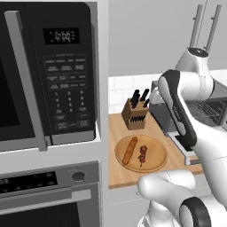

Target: Pick up the kebab skewer and baguette bread, and place them inside the toaster oven. Close the toaster oven door and start by setting the timer.

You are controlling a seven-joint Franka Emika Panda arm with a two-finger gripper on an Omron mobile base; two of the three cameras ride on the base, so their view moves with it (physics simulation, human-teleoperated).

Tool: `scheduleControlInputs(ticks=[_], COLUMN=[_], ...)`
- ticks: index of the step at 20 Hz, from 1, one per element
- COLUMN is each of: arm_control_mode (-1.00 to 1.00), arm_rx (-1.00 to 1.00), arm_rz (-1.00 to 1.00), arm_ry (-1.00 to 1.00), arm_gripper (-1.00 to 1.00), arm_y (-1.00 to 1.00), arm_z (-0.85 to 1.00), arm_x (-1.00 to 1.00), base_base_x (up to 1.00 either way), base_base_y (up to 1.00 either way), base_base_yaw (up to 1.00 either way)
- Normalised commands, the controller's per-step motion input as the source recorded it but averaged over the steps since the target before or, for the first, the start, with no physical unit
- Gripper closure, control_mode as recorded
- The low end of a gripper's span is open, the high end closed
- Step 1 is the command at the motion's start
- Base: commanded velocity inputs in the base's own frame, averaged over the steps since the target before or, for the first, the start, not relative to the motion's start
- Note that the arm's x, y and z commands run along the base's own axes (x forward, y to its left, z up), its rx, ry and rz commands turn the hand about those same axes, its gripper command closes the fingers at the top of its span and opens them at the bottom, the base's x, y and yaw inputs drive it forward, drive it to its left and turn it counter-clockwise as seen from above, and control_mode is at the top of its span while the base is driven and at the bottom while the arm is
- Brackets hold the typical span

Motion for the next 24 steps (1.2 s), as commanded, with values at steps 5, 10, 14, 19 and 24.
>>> scheduleControlInputs(ticks=[5, 10, 14, 19, 24], arm_control_mode=[-1.00, -1.00, -1.00, -1.00, -1.00], arm_rx=[0.01, 0.04, 0.05, 0.03, 0.01], arm_rz=[0.00, 0.00, 0.00, 0.00, -0.04], arm_ry=[-0.22, -0.25, -0.25, -0.24, -0.13], arm_gripper=[-1.00, -1.00, -1.00, -1.00, -1.00], arm_y=[-0.73, -0.79, -0.83, -0.85, -0.85], arm_z=[0.00, 0.00, -0.02, -0.23, -0.54], arm_x=[-0.29, -0.07, 0.00, 0.02, 0.02], base_base_x=[0.00, 0.00, 0.00, 0.00, 0.00], base_base_y=[0.00, 0.00, 0.00, 0.00, 0.00], base_base_yaw=[0.00, 0.00, 0.00, 0.00, 0.00])
